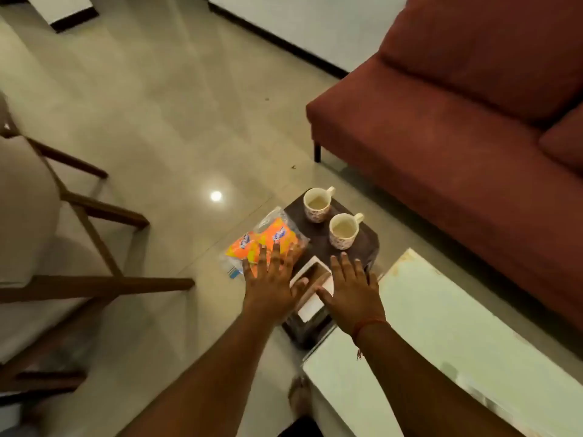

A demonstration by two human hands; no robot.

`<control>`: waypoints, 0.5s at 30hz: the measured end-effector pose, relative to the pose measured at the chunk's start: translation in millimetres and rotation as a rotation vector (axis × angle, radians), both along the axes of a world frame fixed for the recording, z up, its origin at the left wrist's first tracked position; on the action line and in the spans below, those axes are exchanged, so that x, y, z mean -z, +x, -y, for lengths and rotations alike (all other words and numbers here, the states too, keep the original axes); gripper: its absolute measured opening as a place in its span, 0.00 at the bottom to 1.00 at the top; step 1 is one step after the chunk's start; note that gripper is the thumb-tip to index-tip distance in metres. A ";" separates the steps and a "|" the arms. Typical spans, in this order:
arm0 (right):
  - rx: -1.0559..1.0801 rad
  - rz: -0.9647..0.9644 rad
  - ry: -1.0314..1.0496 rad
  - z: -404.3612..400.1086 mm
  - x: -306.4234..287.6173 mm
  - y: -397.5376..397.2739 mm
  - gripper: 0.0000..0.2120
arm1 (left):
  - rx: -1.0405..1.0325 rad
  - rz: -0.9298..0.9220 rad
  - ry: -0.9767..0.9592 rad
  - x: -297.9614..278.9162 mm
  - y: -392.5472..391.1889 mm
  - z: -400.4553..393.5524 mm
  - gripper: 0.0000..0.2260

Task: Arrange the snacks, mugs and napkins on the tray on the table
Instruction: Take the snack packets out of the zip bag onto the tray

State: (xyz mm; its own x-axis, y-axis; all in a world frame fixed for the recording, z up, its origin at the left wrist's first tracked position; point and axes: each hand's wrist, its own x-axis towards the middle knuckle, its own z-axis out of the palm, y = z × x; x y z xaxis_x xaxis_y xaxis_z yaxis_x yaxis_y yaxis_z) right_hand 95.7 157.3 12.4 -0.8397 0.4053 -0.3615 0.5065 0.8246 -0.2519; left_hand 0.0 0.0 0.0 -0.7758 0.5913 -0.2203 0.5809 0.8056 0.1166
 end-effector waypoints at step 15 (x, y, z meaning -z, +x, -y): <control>-0.239 -0.017 -0.102 92.9 138.6 -156.4 0.31 | -0.941 0.472 0.466 121.0 -140.2 58.0 0.44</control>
State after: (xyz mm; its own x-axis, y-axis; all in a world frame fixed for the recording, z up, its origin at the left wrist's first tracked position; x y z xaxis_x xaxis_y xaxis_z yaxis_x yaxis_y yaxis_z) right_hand -60.8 64.4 -126.2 -0.9138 0.1566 -0.3749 0.2947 0.8906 -0.3465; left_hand -140.2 -58.0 -121.0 -0.8515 -0.0778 -0.5185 -0.4083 0.7188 0.5627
